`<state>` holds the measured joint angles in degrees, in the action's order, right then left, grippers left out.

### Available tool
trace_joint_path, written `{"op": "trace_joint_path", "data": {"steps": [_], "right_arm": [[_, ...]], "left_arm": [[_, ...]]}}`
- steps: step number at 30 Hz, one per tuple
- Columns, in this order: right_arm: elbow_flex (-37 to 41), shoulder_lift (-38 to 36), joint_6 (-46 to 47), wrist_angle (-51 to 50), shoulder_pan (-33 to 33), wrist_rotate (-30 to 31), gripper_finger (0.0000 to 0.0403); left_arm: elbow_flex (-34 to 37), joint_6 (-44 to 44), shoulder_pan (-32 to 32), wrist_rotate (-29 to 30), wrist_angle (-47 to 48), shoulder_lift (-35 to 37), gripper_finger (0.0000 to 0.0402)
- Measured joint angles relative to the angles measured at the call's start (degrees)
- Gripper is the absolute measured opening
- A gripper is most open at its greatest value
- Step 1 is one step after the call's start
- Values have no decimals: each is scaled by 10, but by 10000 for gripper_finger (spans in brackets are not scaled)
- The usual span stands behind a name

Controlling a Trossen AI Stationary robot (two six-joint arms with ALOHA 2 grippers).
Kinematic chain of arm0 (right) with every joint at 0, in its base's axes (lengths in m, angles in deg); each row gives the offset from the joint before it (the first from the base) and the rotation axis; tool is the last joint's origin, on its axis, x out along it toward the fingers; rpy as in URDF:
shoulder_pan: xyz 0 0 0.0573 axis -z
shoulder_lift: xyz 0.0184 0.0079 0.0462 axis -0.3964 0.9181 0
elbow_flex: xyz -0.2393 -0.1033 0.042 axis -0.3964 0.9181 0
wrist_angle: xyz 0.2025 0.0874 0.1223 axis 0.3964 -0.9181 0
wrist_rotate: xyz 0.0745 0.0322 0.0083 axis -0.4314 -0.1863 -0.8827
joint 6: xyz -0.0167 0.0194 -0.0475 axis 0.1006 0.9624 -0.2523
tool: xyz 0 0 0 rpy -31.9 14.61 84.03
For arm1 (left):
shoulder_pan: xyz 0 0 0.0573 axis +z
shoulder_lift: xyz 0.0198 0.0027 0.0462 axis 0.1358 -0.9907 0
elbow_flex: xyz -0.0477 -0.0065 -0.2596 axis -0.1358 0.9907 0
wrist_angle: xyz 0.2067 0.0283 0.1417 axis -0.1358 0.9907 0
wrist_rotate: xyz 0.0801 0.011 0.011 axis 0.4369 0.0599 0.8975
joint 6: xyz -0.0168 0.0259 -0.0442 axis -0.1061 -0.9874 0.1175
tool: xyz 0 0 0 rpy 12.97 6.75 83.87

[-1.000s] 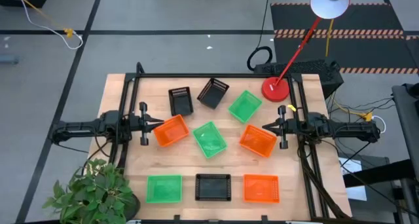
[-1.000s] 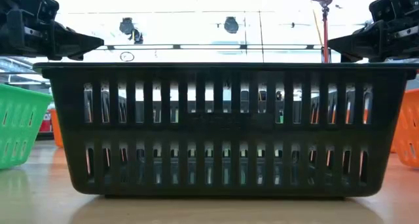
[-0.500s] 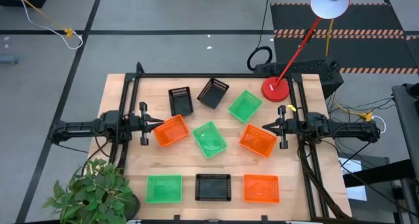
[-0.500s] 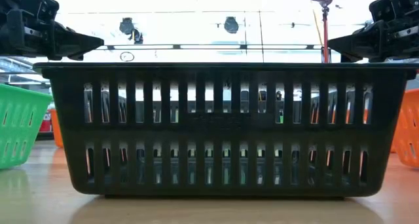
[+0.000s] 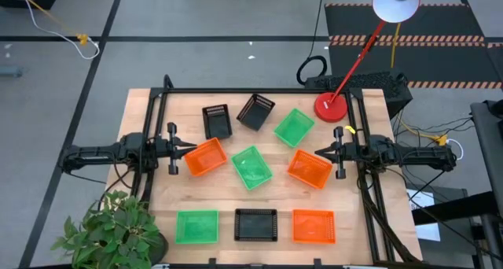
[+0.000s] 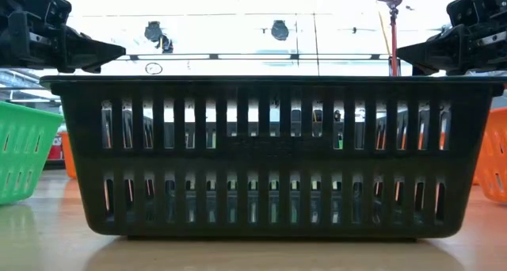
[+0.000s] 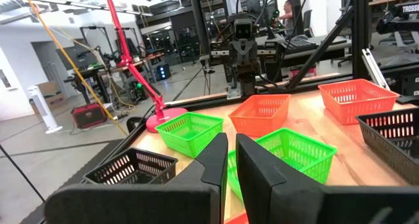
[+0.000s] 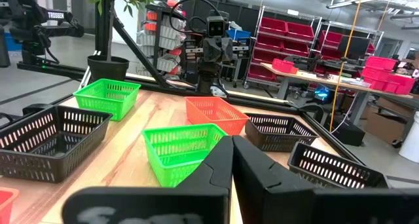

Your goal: Stack baskets by color

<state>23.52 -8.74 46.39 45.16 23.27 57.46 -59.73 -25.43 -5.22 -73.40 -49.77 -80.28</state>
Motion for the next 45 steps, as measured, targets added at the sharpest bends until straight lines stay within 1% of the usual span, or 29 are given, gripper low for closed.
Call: {"op": "trace_joint_path", "data": {"steps": [37, 42, 45], "right_arm": [[0, 0, 0, 1, 0, 0, 4], [0, 0, -20, 14, 0, 0, 4], [0, 0, -11, 12, 0, 0, 4]], "left_arm": [[0, 0, 0, 0, 0, 0, 35], [0, 0, 0, 0, 0, 0, 35], [0, 0, 0, 0, 0, 0, 35]]}}
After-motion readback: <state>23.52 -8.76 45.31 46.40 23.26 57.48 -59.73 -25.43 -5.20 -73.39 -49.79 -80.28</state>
